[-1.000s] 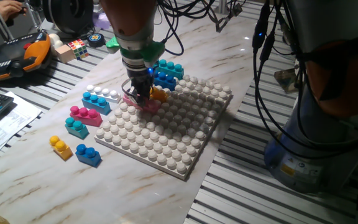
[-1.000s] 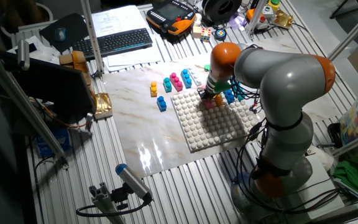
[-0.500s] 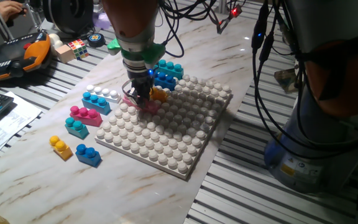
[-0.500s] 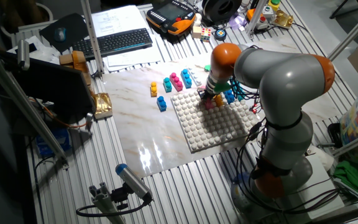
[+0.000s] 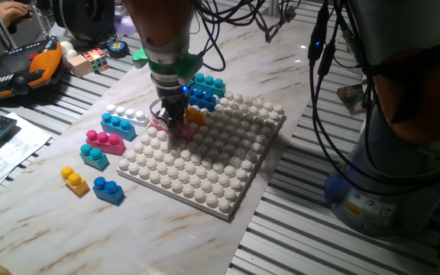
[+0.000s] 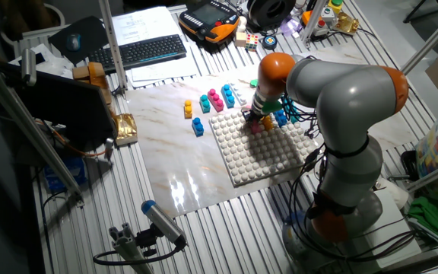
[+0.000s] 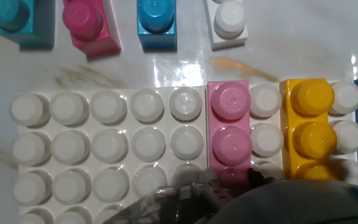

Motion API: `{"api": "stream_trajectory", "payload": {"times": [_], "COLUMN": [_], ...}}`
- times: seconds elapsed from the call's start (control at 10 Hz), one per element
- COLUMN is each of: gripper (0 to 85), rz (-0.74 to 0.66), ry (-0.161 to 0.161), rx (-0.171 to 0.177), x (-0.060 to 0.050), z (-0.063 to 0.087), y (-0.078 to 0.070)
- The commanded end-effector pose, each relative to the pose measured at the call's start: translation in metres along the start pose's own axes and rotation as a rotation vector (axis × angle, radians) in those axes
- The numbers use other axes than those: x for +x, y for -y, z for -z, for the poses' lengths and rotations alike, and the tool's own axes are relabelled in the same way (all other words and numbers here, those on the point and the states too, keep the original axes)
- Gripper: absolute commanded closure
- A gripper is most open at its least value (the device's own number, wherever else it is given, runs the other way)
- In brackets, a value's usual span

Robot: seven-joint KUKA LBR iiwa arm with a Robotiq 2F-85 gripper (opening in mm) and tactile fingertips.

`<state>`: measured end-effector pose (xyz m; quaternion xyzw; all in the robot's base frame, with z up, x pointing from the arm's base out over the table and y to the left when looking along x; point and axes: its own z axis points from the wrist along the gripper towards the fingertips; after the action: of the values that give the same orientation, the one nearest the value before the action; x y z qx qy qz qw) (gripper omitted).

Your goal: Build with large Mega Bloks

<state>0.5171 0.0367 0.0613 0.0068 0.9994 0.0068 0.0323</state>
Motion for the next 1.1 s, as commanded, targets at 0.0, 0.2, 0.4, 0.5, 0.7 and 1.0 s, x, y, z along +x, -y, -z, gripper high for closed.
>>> {"api": "stream_trajectory", "payload": {"times": [0.0,0.2,0.4,0.5,0.7,1.0], "gripper": [84.3,84.3,84.3,84.3,84.3,84.3], "rz": [0.0,0.001,0.002,0.003,0.002,0.002], "ry": [-0.001,-0.003,-0.009,-0.015,-0.025,-0.034], "rx": [-0.001,-0.002,-0.008,-0.008,-0.01,-0.011], "x": [-0.0002,-0.0007,-0.0011,-0.0012,-0.0014,-0.0014], "z": [-0.0005,-0.002,-0.0034,-0.0042,-0.0052,-0.0066], "y": [0.0,-0.0004,-0.0003,-0.0003,0.0,0.0002]}}
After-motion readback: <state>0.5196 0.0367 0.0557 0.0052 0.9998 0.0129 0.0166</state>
